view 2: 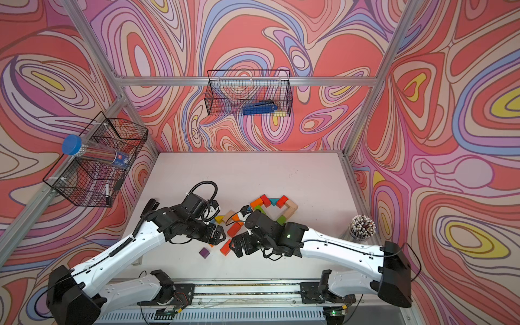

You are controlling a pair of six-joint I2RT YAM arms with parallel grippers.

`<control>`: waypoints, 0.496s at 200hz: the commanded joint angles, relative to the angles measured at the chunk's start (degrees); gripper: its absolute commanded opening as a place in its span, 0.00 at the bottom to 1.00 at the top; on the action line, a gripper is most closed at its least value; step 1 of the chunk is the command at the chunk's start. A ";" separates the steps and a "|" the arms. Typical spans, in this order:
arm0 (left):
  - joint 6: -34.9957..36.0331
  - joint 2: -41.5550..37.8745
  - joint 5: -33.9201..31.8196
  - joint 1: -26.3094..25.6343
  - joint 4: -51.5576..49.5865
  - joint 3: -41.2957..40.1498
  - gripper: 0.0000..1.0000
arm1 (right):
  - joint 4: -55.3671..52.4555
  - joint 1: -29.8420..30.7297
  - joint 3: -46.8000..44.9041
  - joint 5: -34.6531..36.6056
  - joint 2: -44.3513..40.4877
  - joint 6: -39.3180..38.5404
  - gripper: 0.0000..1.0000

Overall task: Assemble a heart with building blocks
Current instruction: Assemble the building block at the center of the board.

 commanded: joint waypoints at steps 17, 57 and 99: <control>0.32 3.74 -6.84 -5.27 0.61 -1.35 0.82 | -6.97 -1.01 0.78 3.62 -4.77 -5.41 0.98; 0.63 9.23 -9.43 -8.77 2.70 -1.94 0.73 | -7.44 -1.13 -0.31 6.71 -7.92 -10.62 0.98; 2.42 14.99 -9.96 -11.12 4.50 -0.73 0.58 | -9.29 -1.08 0.44 8.67 -8.44 -12.94 0.98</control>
